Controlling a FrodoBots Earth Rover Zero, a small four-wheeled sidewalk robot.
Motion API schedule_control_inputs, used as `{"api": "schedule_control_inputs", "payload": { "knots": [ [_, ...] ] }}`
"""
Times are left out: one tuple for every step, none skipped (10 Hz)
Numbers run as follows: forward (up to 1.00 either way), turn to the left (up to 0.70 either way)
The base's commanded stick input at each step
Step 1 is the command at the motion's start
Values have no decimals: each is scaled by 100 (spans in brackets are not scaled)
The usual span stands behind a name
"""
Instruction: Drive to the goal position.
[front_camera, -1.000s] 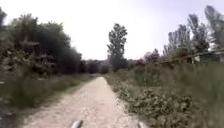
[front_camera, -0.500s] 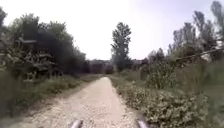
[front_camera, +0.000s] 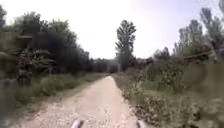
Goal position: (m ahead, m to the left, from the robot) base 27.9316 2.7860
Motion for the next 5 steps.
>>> {"api": "schedule_control_inputs", "payload": {
  "knots": [
    [85,0],
    [85,0],
    [85,0],
    [85,0],
    [85,0]
  ]
}}
